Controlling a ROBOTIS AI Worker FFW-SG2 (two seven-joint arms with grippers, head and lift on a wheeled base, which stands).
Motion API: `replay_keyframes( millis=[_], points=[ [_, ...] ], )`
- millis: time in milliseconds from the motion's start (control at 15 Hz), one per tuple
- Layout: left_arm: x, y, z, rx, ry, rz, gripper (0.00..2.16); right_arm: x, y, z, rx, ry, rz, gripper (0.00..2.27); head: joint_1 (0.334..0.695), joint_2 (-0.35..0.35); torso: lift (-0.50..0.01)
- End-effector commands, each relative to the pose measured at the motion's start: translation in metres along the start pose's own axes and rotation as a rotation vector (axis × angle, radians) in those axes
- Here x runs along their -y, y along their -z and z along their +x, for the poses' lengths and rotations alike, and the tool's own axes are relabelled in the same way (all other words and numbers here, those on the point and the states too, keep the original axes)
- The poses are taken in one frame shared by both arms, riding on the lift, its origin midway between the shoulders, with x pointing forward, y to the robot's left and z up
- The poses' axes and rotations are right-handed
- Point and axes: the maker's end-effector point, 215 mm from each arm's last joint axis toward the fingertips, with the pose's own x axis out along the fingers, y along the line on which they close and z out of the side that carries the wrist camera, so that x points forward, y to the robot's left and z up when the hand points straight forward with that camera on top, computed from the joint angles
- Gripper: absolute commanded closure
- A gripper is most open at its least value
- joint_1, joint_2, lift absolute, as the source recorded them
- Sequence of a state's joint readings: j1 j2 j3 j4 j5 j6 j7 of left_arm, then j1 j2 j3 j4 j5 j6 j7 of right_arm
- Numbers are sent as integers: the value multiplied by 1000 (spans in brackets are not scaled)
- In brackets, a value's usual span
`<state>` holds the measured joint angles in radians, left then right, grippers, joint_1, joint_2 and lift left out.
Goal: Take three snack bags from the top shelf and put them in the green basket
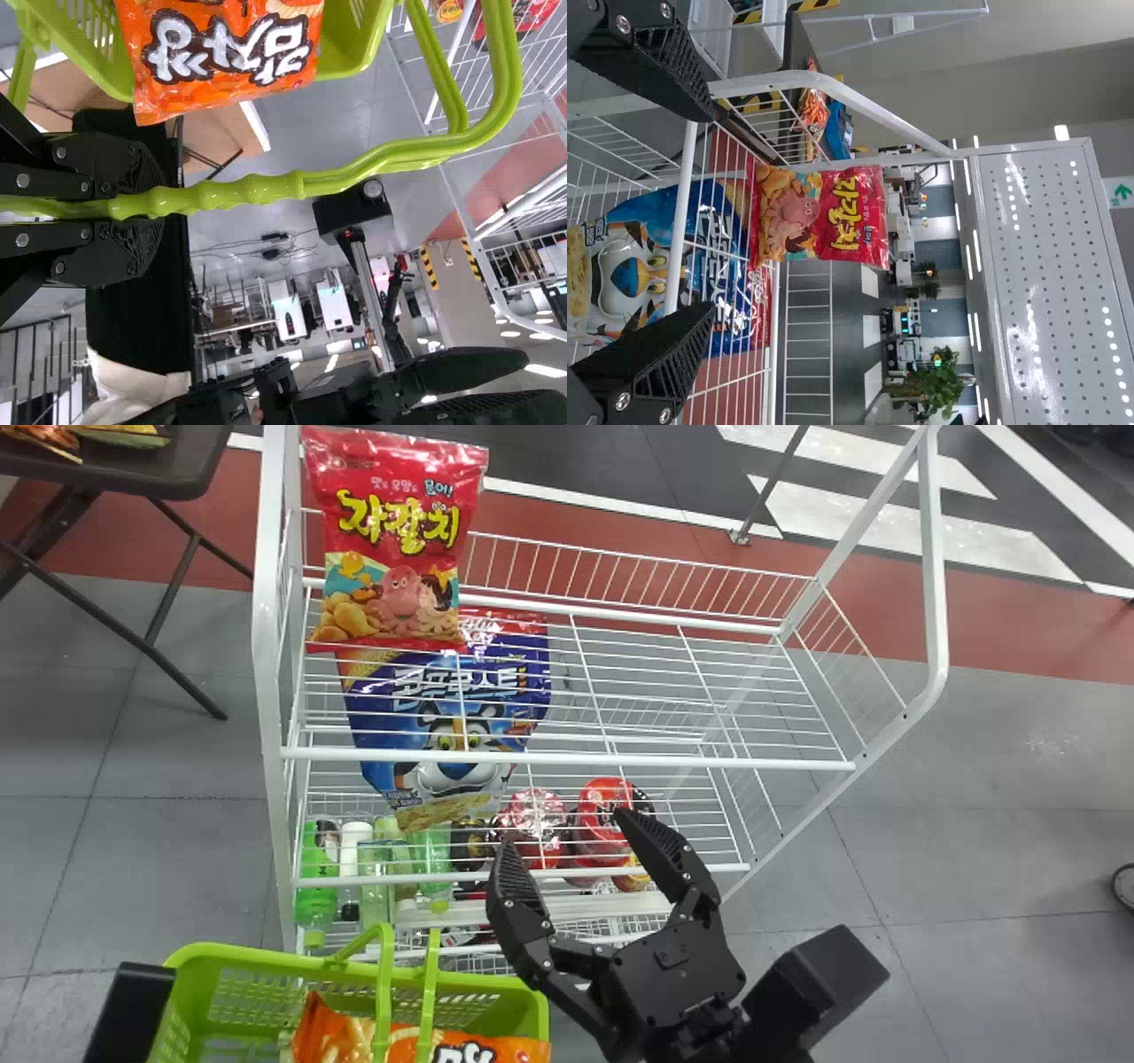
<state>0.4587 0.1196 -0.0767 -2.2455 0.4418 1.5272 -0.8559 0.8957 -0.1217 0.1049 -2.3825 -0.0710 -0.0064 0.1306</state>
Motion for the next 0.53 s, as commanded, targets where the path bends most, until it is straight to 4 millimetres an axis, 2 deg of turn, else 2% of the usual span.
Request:
replay_keyframes(
  millis=[0, 467],
  points=[
    [0, 0, 0, 0, -1, 0, 1997, 3, 1, 1, 1, 3, 5, 49, 695, -350, -44],
    [-1, 2, -1, 1, -3, -3, 1997, 5, -1, 1, 5, 7, 7, 49, 695, -350, -44]
  ],
)
